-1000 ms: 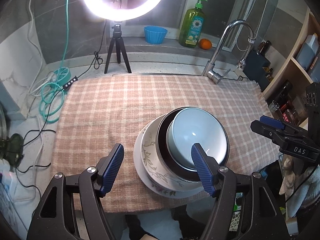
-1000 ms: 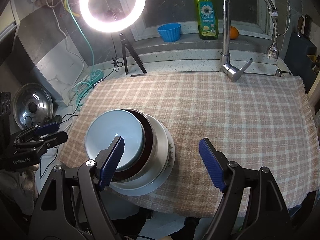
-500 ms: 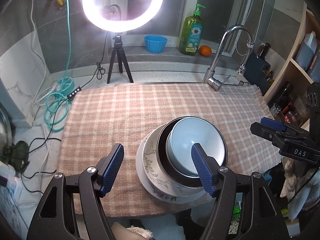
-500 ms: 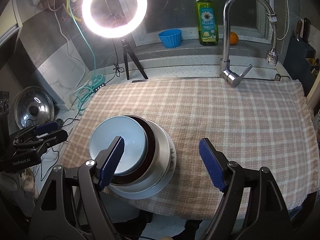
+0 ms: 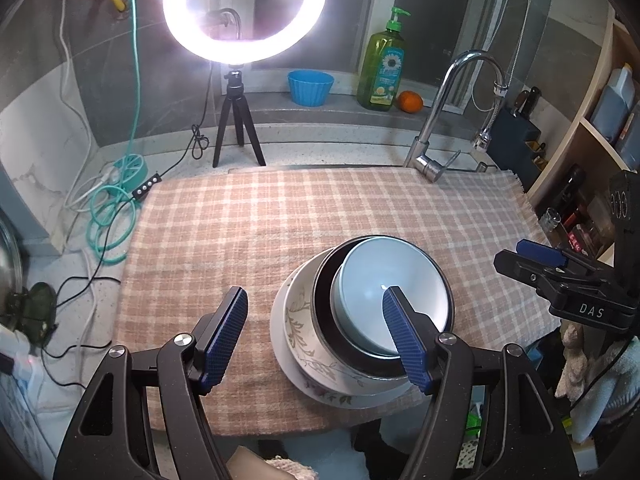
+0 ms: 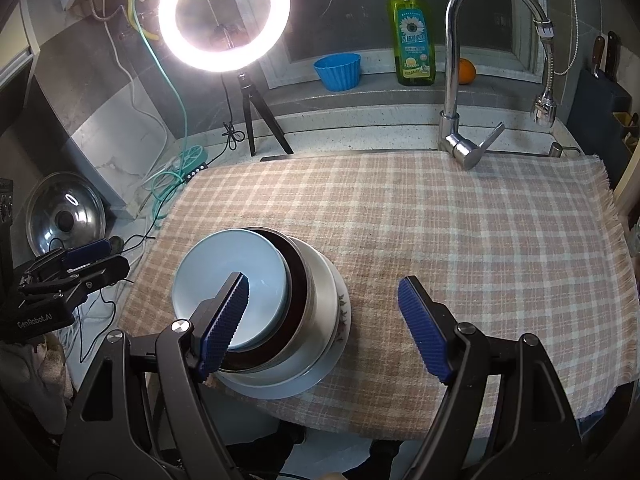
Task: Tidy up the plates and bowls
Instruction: 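Open both grippers and pull them back from the stack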
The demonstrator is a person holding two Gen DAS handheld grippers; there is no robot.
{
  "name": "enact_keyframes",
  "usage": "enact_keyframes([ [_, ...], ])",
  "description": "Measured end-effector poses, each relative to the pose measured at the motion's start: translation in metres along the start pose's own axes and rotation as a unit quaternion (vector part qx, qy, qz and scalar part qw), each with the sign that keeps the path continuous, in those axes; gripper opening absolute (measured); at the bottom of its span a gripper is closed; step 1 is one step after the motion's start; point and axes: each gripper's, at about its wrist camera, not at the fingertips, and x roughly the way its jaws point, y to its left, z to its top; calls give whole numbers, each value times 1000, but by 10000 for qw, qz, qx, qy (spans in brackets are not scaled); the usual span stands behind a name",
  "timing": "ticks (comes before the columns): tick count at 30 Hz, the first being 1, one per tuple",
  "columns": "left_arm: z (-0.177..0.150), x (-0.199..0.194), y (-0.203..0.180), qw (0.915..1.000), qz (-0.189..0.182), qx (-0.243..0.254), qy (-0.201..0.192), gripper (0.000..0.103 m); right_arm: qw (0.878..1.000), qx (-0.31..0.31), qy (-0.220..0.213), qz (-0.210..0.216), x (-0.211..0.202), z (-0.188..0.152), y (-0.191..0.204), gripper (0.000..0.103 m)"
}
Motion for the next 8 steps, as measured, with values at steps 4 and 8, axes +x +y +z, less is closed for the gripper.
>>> enact_keyframes([
  [4, 0, 1, 1, 10000, 11, -18, -22, 70, 10000, 24, 33, -3, 5, -2, -1, 80],
  [8, 2, 2, 3, 10000, 24, -31, -44, 70, 10000, 47, 35, -28, 10, -2, -4, 80],
])
